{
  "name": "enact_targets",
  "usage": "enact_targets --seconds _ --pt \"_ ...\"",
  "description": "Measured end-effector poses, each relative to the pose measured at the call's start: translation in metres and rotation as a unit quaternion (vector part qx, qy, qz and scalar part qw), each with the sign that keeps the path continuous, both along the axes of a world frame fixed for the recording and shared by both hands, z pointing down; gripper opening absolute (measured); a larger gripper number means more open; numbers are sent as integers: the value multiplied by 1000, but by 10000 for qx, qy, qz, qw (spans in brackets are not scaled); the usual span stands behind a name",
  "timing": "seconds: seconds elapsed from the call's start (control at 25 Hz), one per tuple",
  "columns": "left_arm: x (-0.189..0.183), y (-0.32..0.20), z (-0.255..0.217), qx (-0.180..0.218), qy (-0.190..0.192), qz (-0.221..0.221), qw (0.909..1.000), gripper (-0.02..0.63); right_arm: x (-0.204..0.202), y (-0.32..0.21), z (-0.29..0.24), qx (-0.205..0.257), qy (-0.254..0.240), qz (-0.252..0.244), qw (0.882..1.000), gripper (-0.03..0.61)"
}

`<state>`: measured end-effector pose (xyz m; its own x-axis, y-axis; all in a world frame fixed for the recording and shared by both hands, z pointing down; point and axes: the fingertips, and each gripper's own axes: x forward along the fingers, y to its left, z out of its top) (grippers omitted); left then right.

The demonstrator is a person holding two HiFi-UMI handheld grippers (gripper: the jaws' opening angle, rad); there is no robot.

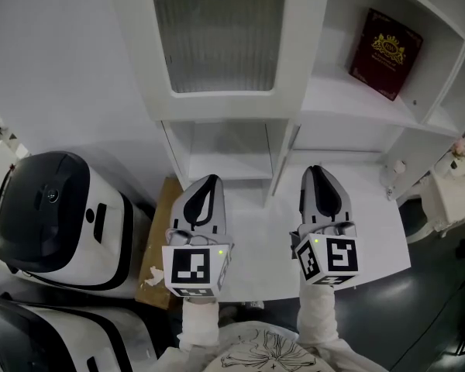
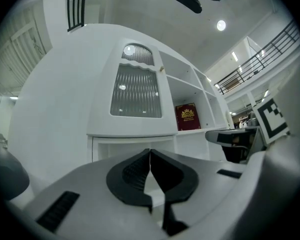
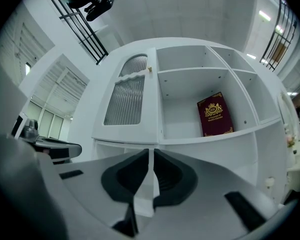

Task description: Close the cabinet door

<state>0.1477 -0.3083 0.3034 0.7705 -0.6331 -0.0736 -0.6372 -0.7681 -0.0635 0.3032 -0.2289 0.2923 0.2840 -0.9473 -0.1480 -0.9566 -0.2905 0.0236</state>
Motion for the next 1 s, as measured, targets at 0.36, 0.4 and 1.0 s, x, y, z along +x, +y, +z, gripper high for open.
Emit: enact_targets --seconds 0.36,0.4,1.0 --pt "-5 6 3 -45 45 145 9999 5 -6 14 8 -73 -29 226 9997 23" --pt "-5 7 3 -49 54 154 9999 5 -6 15 9 -81 -35 240 9997 23" --pt "-8 10 5 -90 58 209 9997 5 -12 19 15 -129 -65 275 9995 23"
